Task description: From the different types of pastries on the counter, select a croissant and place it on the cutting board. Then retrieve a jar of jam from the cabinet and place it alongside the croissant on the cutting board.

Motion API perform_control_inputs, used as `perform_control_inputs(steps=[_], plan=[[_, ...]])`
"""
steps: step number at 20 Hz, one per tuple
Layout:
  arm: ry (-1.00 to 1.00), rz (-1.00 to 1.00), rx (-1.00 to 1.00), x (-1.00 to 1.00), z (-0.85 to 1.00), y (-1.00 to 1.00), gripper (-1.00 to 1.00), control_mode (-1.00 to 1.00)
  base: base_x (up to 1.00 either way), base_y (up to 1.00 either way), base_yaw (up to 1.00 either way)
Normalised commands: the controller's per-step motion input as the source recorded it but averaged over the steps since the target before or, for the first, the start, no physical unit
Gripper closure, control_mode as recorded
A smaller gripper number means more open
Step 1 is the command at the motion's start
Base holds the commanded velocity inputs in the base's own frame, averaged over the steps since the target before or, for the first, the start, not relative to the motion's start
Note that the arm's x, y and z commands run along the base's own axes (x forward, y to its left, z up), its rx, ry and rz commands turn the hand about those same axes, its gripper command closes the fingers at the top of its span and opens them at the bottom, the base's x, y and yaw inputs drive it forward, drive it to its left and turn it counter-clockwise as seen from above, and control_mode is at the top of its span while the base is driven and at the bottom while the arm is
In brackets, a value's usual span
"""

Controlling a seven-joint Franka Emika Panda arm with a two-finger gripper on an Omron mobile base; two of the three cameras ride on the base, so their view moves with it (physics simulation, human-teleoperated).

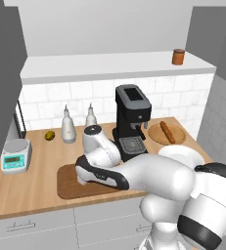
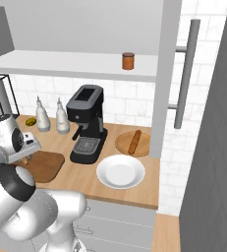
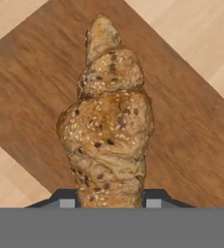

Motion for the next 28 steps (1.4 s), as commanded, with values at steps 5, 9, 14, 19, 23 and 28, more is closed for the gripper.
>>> perform_control_inputs(steps=[5,9,14,19,23,28], plan=[[-0.01,0.0,0.0,0.0,-0.24,0.02,1.0,-1.0,0.0,0.0,0.0],[-0.02,0.0,0.0,0.0,-0.2,0.0,1.0,-1.0,0.0,0.0,0.0],[-0.03,0.0,0.0,0.0,-0.15,0.0,1.0,-1.0,0.0,0.0,0.0],[-0.01,0.0,0.0,0.0,-0.1,0.0,1.0,-1.0,0.0,0.0,0.0],[0.0,0.0,0.0,0.0,-0.04,0.0,-1.0,-1.0,0.0,0.0,0.0],[0.0,0.0,0.0,0.0,-0.02,0.0,-1.0,-1.0,0.0,0.0,0.0]])
